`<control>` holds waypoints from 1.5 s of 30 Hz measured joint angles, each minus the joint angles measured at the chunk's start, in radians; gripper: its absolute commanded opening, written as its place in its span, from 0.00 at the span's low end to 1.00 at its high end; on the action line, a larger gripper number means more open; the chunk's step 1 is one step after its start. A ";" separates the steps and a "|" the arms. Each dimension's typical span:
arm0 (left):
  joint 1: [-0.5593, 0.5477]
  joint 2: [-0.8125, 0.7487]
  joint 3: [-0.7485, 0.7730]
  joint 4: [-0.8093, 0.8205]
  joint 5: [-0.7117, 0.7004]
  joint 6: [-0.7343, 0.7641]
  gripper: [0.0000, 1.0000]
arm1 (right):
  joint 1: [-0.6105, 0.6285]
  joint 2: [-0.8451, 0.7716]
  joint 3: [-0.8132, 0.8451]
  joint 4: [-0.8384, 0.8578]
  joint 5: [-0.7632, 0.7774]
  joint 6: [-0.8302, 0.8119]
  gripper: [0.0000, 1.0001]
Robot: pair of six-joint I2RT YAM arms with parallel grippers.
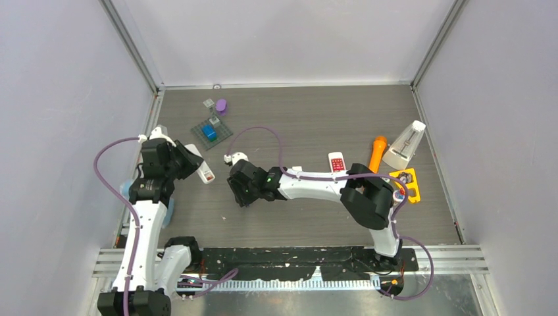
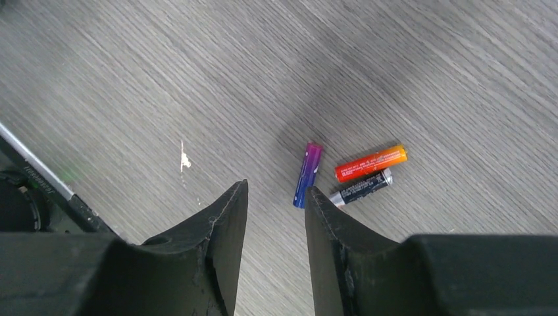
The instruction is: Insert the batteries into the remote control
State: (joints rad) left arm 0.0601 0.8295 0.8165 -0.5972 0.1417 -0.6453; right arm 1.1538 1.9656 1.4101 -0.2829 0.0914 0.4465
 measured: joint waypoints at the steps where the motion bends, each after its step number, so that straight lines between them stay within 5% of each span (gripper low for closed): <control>1: 0.000 0.003 0.000 0.000 -0.002 0.000 0.00 | 0.001 0.011 0.012 -0.006 0.005 0.000 0.44; 18: 0.000 0.017 0.000 -0.007 -0.040 -0.005 0.00 | 0.014 0.112 0.054 -0.074 0.019 -0.005 0.36; 29: 0.000 0.018 -0.001 0.006 -0.009 -0.027 0.00 | 0.014 0.117 0.060 -0.091 0.023 -0.005 0.06; 35: 0.001 0.018 -0.020 0.036 0.059 -0.021 0.00 | 0.014 0.109 0.060 -0.098 0.050 -0.043 0.05; 45: 0.001 0.049 -0.074 0.223 0.404 0.018 0.00 | -0.019 -0.267 -0.062 -0.120 0.091 -0.162 0.05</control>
State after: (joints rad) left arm 0.0612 0.8787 0.7422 -0.3744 0.5461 -0.6277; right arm 1.1351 1.6985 1.3483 -0.4026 0.1825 0.2844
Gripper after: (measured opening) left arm 0.216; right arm 0.117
